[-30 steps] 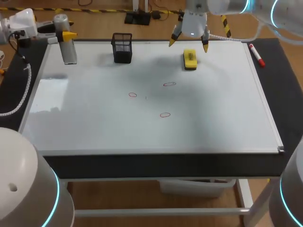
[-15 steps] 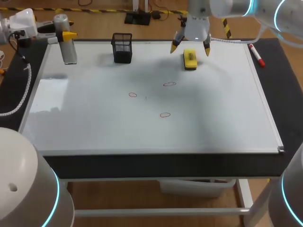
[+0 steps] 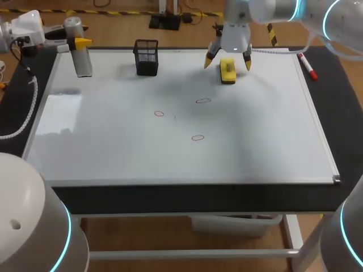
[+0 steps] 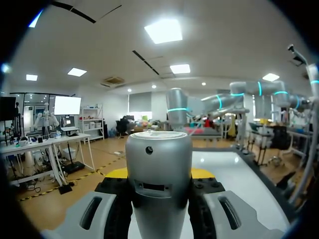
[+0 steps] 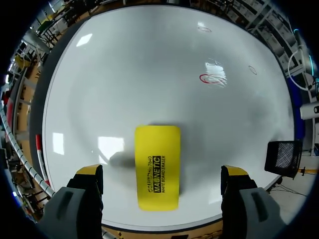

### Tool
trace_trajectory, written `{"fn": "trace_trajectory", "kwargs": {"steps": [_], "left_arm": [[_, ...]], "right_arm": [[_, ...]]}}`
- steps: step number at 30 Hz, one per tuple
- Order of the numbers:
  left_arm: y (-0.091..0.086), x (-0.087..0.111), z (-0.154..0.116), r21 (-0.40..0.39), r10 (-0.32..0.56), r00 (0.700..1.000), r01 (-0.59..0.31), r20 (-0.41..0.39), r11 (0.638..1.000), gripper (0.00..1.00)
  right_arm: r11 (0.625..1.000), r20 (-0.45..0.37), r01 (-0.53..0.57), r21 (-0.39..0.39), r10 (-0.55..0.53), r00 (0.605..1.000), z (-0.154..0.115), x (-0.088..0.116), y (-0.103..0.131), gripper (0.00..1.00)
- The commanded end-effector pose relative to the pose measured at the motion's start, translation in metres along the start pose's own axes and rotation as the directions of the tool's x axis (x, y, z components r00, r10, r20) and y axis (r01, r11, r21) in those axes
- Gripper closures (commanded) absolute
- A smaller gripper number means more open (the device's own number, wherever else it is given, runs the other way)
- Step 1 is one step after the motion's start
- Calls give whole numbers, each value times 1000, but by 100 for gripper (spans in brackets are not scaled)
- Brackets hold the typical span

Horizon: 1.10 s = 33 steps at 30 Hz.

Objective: Pick up the inspection probe, press it on each red-marked spot on the whiteboard one by one, put down the probe, pick up the eraser, and wipe off all the red marks.

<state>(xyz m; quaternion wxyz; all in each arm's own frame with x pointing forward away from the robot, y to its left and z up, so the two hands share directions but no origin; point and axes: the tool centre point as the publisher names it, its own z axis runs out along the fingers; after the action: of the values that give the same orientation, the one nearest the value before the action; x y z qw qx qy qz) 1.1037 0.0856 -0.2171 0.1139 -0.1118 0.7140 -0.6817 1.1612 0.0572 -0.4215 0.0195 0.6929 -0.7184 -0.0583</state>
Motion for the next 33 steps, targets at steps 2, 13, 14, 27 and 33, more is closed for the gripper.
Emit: {"fn": "trace_trajectory", "kwargs": {"steps": [2,13,14,27,33], "left_arm": [[-1,1,1,0,3,1000,-3,5,1000,100],[-1,1,1,0,3,1000,-3,5,1000,100],[-1,1,1,0,3,1000,-3,5,1000,100],[-1,1,1,0,3,1000,-3,5,1000,100],[-1,1,1,0,3,1000,-3,5,1000,100]], "right_arm": [[1000,-14,7,-10,-8,1000,1,1,-6,0],[1000,-52,16,-12,-17,998,1,8,3,0],[1000,-62,14,-15,-15,998,1,9,4,0],[1000,-66,0,-10,0,998,2,16,12,0],[1000,-71,3,-7,-4,997,1,16,13,0]]}}
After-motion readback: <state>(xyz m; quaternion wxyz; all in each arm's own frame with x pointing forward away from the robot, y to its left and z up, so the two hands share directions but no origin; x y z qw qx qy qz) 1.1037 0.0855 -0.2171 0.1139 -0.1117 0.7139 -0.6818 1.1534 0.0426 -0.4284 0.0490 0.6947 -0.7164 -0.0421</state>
